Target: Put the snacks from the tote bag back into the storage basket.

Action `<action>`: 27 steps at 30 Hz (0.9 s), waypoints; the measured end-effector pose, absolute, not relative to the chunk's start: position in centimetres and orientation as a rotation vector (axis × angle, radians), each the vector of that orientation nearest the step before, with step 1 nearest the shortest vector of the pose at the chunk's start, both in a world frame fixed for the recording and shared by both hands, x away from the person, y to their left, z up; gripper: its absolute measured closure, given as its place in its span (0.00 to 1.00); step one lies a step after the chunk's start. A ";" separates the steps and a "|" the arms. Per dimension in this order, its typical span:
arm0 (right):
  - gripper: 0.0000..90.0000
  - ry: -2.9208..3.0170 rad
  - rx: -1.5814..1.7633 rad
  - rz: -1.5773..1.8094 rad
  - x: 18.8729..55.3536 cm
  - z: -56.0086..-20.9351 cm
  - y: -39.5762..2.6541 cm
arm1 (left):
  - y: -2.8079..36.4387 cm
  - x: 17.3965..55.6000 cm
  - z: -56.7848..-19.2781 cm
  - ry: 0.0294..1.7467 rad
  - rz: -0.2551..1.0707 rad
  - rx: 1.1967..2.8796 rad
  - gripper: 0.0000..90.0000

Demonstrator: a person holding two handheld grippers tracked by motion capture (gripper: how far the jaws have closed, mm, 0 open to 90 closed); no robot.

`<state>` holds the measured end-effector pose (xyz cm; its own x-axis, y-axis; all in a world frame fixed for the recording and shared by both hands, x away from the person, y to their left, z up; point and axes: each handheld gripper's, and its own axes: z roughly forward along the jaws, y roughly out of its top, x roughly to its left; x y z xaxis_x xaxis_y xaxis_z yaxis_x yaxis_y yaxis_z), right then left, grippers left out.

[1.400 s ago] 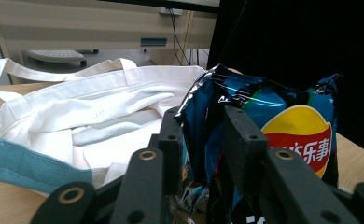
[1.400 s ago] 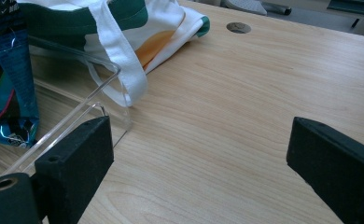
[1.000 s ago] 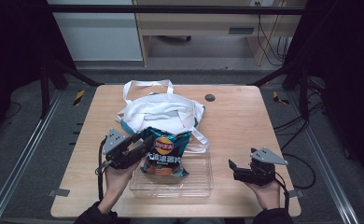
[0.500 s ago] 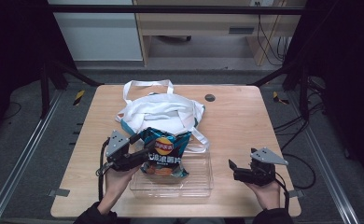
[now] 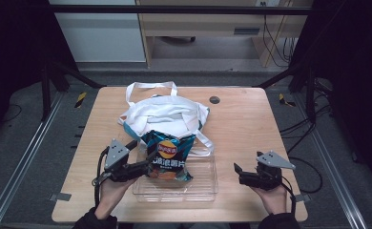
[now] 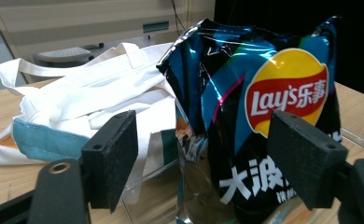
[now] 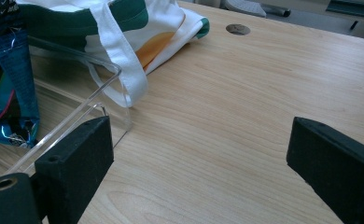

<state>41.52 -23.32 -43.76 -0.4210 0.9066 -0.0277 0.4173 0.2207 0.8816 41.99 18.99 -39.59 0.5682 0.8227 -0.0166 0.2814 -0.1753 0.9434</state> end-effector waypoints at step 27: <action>0.08 1.919 1.235 1.144 41.2 -43.7 -24.0 | 24.2 41.2 -43.2 1.028 0.642 1.752 0.17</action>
<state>41.18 -23.96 -43.74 -0.4025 0.9152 -0.0204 0.4174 0.2033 0.8857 41.17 24.17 -43.19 0.5048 0.8627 -0.0299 0.3519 -0.1740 0.9197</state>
